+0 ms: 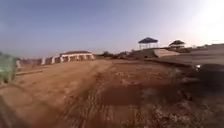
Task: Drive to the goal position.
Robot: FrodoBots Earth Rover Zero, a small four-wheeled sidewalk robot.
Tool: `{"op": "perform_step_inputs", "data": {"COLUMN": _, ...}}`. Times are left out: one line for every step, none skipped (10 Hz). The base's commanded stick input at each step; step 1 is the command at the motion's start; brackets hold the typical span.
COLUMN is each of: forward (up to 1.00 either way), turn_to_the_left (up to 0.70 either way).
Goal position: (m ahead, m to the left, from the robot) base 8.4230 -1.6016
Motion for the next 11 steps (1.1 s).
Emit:
{"op": "perform_step_inputs", "data": {"forward": 0.7, "turn_to_the_left": 0.0}}
{"op": "perform_step_inputs", "data": {"forward": 0.7, "turn_to_the_left": 0.0}}
{"op": "perform_step_inputs", "data": {"forward": 0.7, "turn_to_the_left": 0.0}}
{"op": "perform_step_inputs", "data": {"forward": 0.7, "turn_to_the_left": 0.0}}
{"op": "perform_step_inputs", "data": {"forward": 0.7, "turn_to_the_left": 0.0}}
{"op": "perform_step_inputs", "data": {"forward": 0.7, "turn_to_the_left": 0.0}}
{"op": "perform_step_inputs", "data": {"forward": 0.7, "turn_to_the_left": 0.0}}
{"op": "perform_step_inputs", "data": {"forward": 0.7, "turn_to_the_left": 0.0}}
{"op": "perform_step_inputs", "data": {"forward": 0.7, "turn_to_the_left": 0.0}}
{"op": "perform_step_inputs", "data": {"forward": 0.7, "turn_to_the_left": 0.0}}
{"op": "perform_step_inputs", "data": {"forward": 0.7, "turn_to_the_left": 0.0}}
